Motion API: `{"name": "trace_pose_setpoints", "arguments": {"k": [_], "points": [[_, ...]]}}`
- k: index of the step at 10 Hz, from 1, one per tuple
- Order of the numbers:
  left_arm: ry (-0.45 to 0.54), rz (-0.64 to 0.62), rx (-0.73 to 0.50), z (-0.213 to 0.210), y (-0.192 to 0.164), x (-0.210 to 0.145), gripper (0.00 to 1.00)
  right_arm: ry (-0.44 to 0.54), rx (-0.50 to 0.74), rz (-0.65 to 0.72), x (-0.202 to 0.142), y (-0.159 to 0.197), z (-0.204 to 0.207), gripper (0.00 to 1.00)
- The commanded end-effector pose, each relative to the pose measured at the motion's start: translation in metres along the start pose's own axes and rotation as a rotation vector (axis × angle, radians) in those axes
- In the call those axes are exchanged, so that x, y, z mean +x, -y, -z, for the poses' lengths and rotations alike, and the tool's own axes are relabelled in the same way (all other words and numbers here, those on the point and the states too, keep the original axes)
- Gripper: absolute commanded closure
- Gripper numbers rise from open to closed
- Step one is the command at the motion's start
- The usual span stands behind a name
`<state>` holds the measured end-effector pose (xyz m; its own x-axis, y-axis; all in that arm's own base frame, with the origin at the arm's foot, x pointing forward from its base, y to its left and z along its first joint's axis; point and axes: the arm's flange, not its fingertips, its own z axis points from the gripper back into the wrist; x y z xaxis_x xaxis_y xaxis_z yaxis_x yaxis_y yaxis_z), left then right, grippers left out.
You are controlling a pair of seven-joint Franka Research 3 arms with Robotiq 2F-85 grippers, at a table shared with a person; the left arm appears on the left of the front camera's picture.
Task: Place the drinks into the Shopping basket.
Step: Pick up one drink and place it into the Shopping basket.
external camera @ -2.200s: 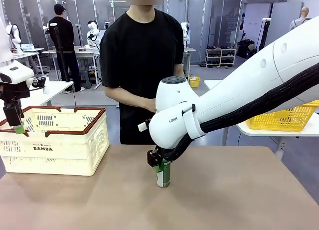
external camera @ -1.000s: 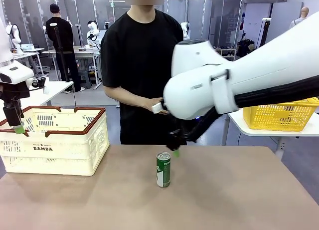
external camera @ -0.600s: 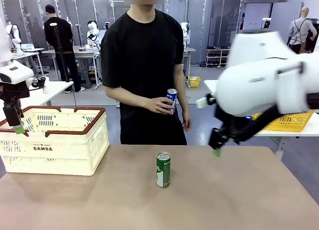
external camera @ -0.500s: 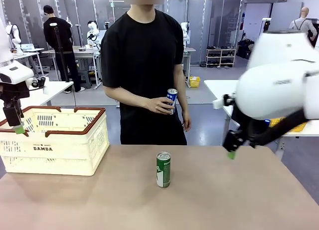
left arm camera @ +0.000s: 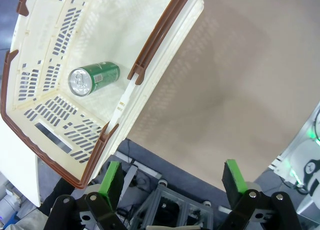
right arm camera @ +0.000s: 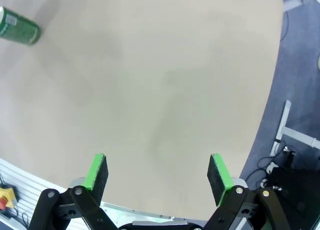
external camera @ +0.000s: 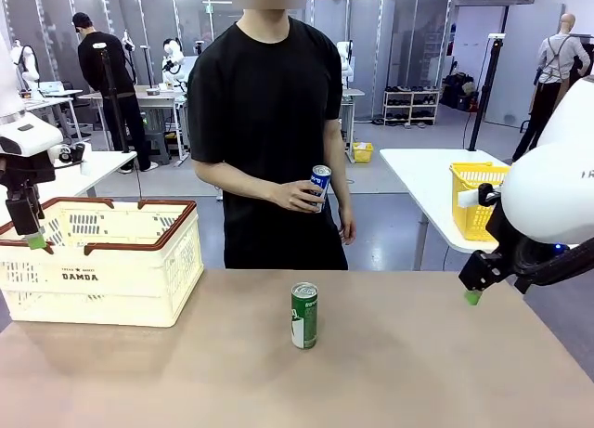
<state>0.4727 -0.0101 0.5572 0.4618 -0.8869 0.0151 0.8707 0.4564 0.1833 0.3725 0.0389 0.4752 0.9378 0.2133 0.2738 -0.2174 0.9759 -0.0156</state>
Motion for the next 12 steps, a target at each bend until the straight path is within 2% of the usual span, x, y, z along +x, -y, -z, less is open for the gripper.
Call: {"name": "trace_pose_setpoints", "arguments": {"k": [1,2,6,8,10,12], "points": [[0.005,-0.018,0.0,-0.002,0.002,0.001,0.0,0.065,0.006,0.103,0.004,-0.001,0.007,0.0],[0.005,-0.018,0.0,-0.002,0.002,0.001,0.0,0.0,0.0,0.0,0.0,0.0,0.0,0.0],[0.0,0.0,0.0,0.0,0.0,0.0,0.0,0.0,0.0,0.0,0.0,0.0,0.0,0.0],[0.135,0.081,0.026,-0.015,0.012,0.052,0.0,0.0,0.0,0.0,0.0,0.0,0.0,0.0],[0.211,0.163,0.001,-0.028,0.024,0.11,0.0,0.0,0.0,0.0,0.0,0.0,0.0,0.0],[0.259,0.314,-0.025,-0.034,0.041,0.176,0.0,0.0,0.0,0.0,0.0,0.0,0.0,0.0]]}}
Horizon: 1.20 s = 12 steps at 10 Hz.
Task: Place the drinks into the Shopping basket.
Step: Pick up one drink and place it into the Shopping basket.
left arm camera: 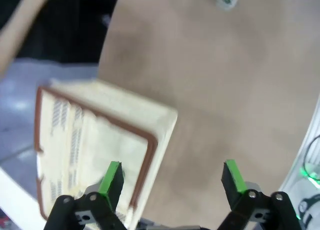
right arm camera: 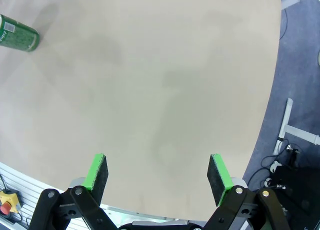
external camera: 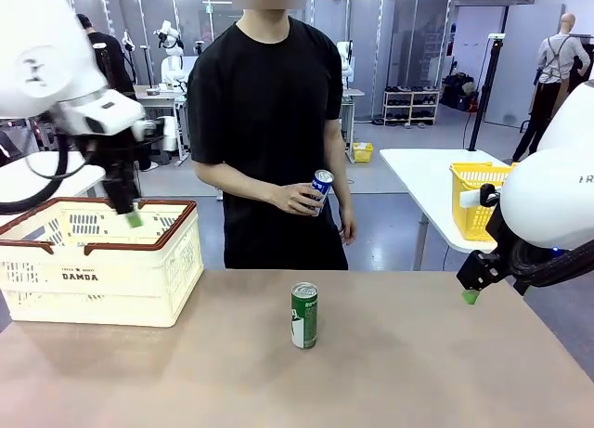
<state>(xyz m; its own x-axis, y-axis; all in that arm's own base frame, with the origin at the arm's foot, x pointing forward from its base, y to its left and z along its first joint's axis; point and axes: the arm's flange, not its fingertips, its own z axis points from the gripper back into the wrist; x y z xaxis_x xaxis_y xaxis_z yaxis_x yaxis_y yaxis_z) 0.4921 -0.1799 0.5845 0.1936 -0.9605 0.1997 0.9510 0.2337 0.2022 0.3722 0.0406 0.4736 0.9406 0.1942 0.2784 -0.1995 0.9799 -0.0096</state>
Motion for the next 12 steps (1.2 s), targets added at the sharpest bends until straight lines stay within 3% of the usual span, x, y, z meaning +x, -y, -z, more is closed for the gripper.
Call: {"name": "trace_pose_setpoints", "arguments": {"k": [1,2,4,7,10,12], "points": [[0.03,0.125,-0.021,0.016,-0.019,0.043,0.0,-0.004,-0.001,-0.019,0.0,0.002,-0.002,0.0],[0.072,0.163,-0.049,0.026,-0.019,0.072,0.0,-0.004,-0.001,-0.019,0.0,0.002,-0.002,0.0],[0.044,0.252,-0.084,0.05,-0.016,0.126,0.0,-0.004,-0.001,-0.019,0.0,0.002,-0.002,0.0],[0.056,0.354,-0.106,0.076,0.004,0.182,0.0,-0.004,-0.001,-0.019,0.0,0.002,-0.002,0.0],[0.041,0.389,-0.134,0.079,0.014,0.186,0.0,-0.004,-0.001,-0.019,0.0,0.002,-0.002,0.0],[0.023,0.399,-0.137,0.071,0.02,0.155,0.0,-0.004,-0.001,-0.019,0.0,0.002,-0.002,0.0]]}}
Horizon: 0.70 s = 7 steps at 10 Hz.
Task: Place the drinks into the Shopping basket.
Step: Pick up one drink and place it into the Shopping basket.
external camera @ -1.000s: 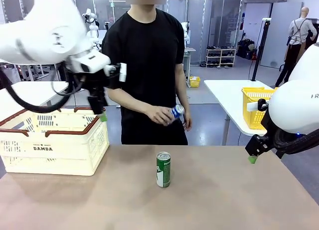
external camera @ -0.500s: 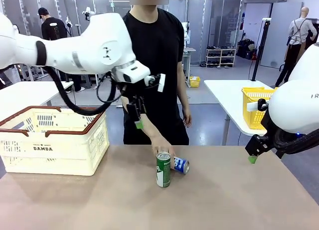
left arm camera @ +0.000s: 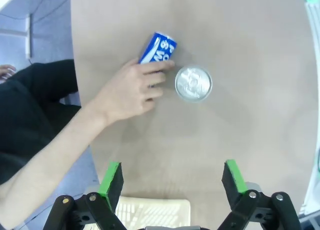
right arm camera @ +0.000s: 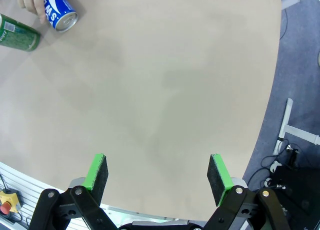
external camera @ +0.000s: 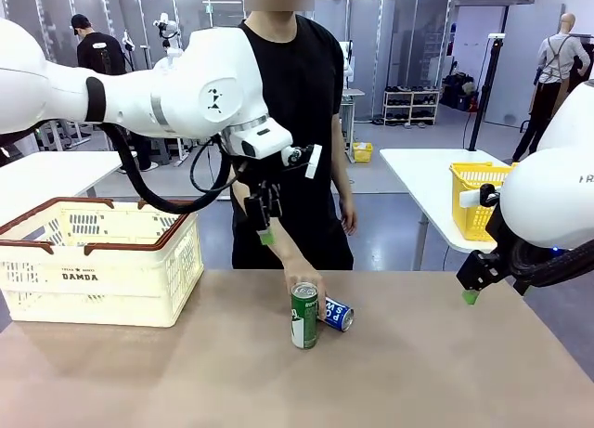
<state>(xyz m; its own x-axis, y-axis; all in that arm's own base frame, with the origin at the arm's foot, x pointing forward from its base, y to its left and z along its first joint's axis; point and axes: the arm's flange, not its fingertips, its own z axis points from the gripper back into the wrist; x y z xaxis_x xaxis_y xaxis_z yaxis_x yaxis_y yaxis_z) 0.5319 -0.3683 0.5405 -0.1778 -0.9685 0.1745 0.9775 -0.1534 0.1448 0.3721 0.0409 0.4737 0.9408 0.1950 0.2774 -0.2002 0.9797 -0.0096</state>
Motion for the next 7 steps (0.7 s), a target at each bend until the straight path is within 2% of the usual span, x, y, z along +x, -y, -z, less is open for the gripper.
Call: {"name": "trace_pose_setpoints", "arguments": {"k": [1,3,5,7], "points": [[-0.04,0.029,-0.006,-0.016,0.03,-0.041,0.0,-0.003,-0.001,-0.019,0.0,0.002,-0.001,0.0],[-0.06,-0.04,-0.005,-0.028,0.074,-0.088,0.0,-0.003,-0.001,-0.019,0.0,0.002,-0.001,0.0],[-0.052,-0.098,0.001,-0.026,0.102,-0.111,0.0,-0.003,-0.001,-0.019,0.0,0.002,-0.001,0.0],[-0.015,-0.147,0.011,-0.021,0.114,-0.125,0.0,-0.003,-0.001,-0.019,0.0,0.002,-0.001,0.0]]}}
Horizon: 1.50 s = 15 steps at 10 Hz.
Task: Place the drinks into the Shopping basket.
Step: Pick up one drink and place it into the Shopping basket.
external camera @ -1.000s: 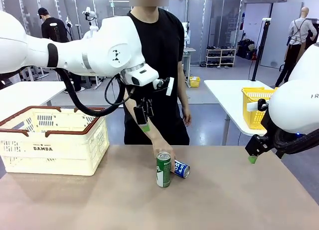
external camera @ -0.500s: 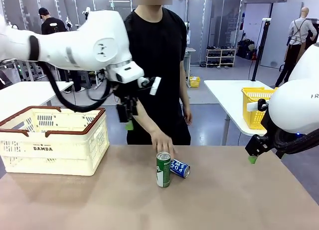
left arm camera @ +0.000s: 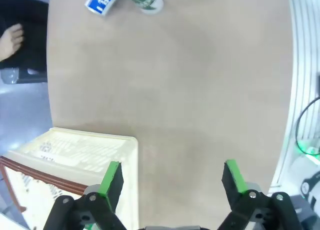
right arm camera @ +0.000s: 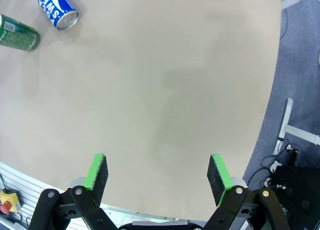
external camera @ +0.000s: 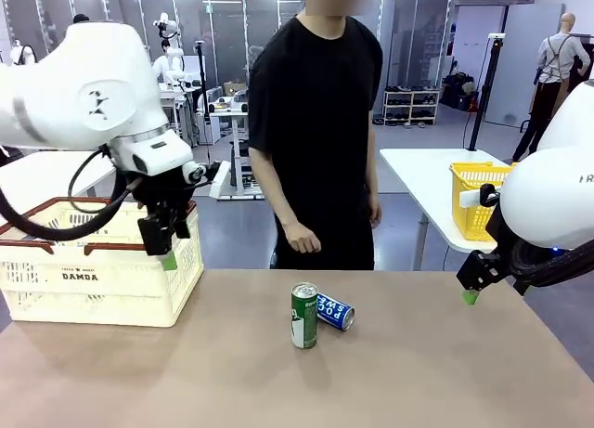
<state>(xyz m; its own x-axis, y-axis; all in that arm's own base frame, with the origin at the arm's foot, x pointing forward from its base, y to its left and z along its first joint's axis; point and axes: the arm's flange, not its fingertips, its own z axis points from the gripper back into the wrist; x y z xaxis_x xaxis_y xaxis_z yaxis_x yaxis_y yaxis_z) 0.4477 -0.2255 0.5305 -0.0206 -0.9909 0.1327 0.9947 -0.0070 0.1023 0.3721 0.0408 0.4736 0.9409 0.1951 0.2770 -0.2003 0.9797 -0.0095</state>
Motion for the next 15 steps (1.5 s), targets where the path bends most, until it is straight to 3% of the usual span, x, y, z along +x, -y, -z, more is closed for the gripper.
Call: {"name": "trace_pose_setpoints", "arguments": {"k": [1,4,6,8,11,15], "points": [[0.057,-0.005,0.038,0.007,0.007,-0.003,0.0,-0.003,-0.001,-0.019,0.0,0.002,-0.001,0.0],[0.031,0.027,0.031,0.004,-0.004,0.006,0.0,-0.003,-0.001,-0.019,0.0,0.002,-0.001,0.0],[0.027,0.095,0.022,0.002,-0.027,0.03,0.0,-0.003,-0.001,-0.019,0.0,0.002,-0.001,0.0],[-0.012,0.145,0.017,0.0,-0.051,0.075,0.0,-0.003,-0.001,-0.019,0.0,0.002,-0.001,0.0],[0.005,0.189,0.009,0.014,-0.069,0.137,0.0,-0.003,-0.001,-0.019,0.0,0.002,-0.001,0.0],[0.108,0.231,-0.001,0.024,-0.063,0.185,0.0,-0.003,-0.001,-0.019,0.0,0.002,-0.001,0.0]]}}
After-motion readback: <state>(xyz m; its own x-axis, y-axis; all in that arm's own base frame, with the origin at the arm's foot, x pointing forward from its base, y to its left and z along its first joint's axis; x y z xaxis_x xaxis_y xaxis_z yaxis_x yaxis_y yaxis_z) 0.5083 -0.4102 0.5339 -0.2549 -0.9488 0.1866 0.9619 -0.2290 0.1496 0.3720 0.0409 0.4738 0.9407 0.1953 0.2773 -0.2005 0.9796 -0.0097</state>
